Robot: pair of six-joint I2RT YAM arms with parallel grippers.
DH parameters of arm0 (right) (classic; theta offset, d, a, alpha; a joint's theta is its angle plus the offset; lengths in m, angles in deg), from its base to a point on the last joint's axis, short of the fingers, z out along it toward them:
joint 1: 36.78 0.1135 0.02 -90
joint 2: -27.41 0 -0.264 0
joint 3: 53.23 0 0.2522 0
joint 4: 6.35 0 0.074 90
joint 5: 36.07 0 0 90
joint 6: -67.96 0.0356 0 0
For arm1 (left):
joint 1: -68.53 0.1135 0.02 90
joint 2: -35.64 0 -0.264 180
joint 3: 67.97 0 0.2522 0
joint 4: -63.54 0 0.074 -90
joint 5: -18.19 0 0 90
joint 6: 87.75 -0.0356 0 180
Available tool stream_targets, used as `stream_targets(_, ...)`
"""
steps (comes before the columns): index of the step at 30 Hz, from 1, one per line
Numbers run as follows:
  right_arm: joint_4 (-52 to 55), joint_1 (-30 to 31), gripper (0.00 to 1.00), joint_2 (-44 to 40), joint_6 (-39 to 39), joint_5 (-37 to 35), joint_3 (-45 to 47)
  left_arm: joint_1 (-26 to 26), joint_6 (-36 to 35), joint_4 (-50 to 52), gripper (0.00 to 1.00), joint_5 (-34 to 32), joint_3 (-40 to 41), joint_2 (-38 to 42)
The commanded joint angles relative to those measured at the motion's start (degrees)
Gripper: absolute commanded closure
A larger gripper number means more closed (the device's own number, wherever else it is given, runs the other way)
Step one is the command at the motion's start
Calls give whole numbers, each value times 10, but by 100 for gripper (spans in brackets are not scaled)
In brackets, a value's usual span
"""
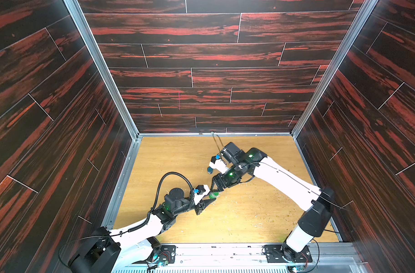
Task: Close the paint jar lid
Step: Close the lid on the paint jar.
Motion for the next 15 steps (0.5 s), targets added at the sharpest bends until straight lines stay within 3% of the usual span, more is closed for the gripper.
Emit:
stream_targets(1,2,-7,25,-24,5,-6,14,-2,-1,-20,74,4,-12,-4)
stream_targets(15,-20,-9,22,2,12,7,44,-2,1,-18,74,2,-10,2)
